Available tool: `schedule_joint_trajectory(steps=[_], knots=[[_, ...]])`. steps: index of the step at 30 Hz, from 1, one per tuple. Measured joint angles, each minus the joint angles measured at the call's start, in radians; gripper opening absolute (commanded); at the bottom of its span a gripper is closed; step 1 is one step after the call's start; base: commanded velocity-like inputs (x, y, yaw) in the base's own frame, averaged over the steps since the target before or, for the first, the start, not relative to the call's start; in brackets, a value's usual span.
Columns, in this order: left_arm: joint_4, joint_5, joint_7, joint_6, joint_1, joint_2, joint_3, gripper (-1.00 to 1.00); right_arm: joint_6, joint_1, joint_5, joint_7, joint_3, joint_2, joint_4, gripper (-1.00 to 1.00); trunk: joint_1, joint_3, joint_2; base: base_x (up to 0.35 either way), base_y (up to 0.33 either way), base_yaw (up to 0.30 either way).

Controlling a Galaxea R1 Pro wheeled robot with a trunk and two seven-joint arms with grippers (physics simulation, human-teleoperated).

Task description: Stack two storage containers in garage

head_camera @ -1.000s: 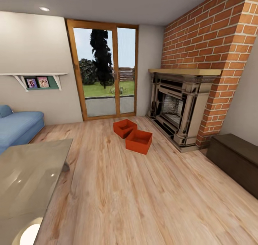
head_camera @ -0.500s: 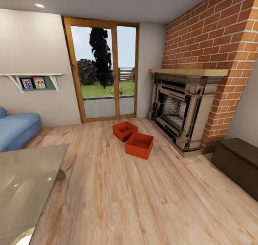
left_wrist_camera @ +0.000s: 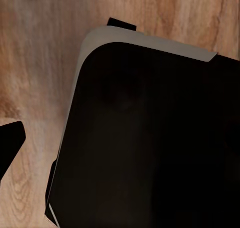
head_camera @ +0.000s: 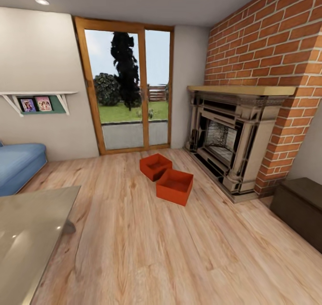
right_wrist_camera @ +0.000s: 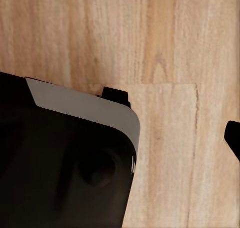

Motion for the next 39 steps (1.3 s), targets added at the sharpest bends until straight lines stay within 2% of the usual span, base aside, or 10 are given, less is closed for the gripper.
schedule_joint_trajectory(steps=[39], knots=[[0.000,0.000,0.001,0.001,0.000,0.001,0.000,1.00,0.000,0.000,0.001,0.000,0.001,0.000,0.000,1.00,0.000,0.000,0.000,0.324,0.000,0.000]])
